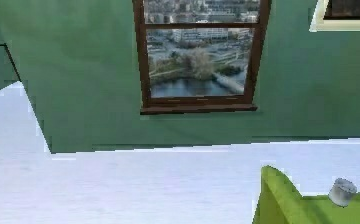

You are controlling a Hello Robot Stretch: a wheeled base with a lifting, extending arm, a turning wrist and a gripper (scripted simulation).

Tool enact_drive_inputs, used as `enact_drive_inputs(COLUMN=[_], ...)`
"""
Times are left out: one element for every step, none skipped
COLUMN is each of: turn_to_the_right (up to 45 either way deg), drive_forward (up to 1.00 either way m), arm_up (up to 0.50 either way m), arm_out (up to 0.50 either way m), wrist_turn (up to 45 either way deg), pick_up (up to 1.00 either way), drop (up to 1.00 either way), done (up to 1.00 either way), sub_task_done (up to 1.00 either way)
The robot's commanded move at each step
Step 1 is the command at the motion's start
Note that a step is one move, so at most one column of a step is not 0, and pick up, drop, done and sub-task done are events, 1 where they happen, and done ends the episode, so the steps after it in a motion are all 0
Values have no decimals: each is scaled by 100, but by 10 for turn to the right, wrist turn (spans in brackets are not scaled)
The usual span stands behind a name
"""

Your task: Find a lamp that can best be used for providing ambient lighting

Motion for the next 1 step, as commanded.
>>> enact_drive_inputs(turn_to_the_right=[30], drive_forward=[0], arm_up=[0], arm_out=[0], wrist_turn=[0], pick_up=[0], drop=[0], done=[0], sub_task_done=[0])
